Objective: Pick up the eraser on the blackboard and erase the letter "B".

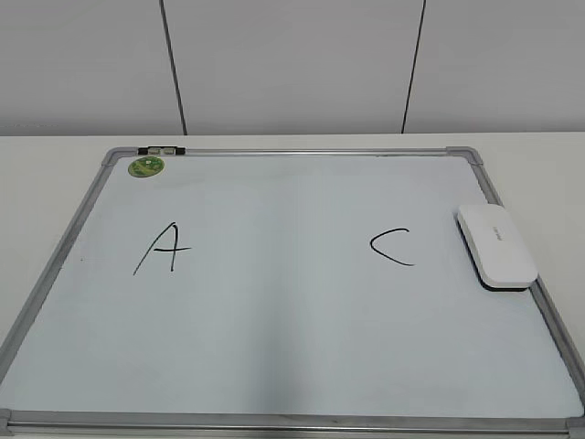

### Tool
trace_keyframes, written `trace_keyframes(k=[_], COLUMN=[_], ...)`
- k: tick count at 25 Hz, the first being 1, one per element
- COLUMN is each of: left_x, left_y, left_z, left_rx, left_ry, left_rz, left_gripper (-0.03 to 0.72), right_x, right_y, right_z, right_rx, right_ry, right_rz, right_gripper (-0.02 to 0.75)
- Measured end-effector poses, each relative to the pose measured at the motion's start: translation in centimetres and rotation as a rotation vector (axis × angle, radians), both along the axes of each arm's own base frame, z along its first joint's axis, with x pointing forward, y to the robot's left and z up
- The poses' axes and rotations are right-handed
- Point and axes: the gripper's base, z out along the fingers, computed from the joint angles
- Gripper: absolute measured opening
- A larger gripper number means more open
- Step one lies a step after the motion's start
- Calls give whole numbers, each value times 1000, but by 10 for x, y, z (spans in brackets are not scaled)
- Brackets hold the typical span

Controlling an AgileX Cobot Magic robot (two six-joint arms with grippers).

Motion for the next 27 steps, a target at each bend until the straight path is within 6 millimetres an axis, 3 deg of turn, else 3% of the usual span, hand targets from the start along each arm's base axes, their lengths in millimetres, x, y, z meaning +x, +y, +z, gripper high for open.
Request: trace_keyframes(k=[27], left_x=[0], left_y=[0], left_z=[0], left_rx=[0], left_ry=[0], left_rz=[0], left_gripper=[248], right_x=[0], right_y=[0], right_z=[0], right_rx=[0], right_ry=[0], right_rz=[0], right_gripper=[591])
